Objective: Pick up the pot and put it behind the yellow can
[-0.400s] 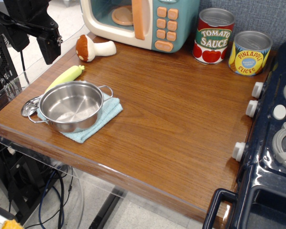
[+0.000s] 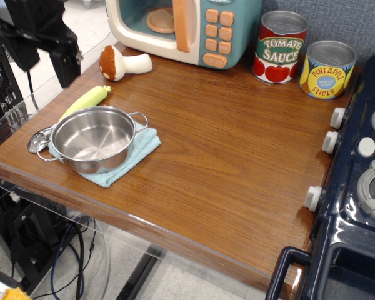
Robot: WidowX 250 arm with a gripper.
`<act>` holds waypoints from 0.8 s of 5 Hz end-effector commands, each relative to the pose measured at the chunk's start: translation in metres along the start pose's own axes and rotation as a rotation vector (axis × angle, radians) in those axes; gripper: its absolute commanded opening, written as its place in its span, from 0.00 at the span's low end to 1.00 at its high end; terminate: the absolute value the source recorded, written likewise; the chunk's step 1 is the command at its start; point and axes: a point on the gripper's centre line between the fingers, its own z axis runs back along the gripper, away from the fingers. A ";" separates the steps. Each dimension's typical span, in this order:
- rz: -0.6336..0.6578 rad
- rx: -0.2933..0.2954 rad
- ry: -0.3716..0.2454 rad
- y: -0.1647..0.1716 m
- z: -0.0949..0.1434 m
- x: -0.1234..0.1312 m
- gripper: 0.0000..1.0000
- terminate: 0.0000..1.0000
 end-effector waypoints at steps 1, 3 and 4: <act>-0.051 -0.104 0.012 0.031 -0.017 -0.014 1.00 0.00; -0.095 -0.140 0.054 0.019 -0.040 -0.018 1.00 0.00; -0.122 -0.116 0.054 0.010 -0.049 -0.017 1.00 0.00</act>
